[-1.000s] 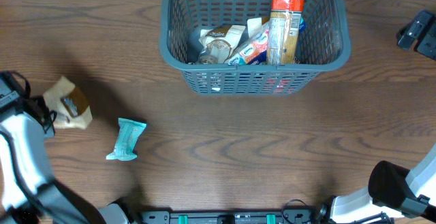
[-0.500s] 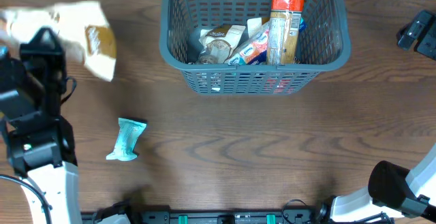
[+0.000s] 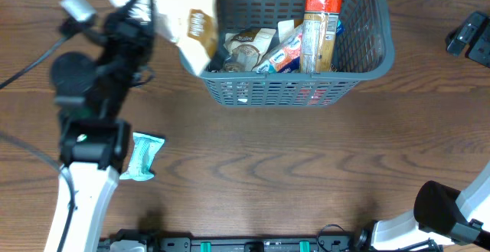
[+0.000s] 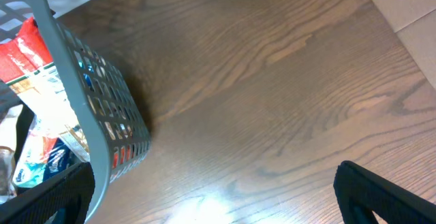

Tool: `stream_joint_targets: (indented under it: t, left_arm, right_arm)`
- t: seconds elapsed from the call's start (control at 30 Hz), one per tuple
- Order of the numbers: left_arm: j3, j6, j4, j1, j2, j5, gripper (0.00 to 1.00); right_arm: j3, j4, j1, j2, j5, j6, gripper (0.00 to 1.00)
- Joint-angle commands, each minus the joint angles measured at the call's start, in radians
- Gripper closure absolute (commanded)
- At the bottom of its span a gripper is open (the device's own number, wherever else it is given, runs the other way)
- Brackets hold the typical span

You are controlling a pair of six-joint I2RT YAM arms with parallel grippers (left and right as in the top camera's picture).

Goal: Pack container
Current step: 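Lift the rice bag and carry it over the basket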

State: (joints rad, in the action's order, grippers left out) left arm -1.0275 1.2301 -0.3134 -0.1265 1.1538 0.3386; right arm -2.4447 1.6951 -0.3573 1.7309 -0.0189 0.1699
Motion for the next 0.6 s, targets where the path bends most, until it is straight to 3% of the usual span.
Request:
stream_joint_targets:
  t: [0.0,0.33,0.57]
  left_arm:
    - [-0.072,-0.037,-0.036,-0.076,0.05,0.016,0.94]
    - [-0.153,-0.12,-0.043,-0.245,0.259,0.016,0.94]
    - [-0.153,-0.183,0.017,-0.258,0.345,0.016,0.91]
  right_arm:
    - [0.003,0.003,-0.004,0.001,0.001,-0.018,0.01]
    - [0.003,0.003,-0.004,0.001,0.001,-0.018,0.01]
    - [0.003,0.003,-0.004,0.001,0.001,-0.018,0.01]
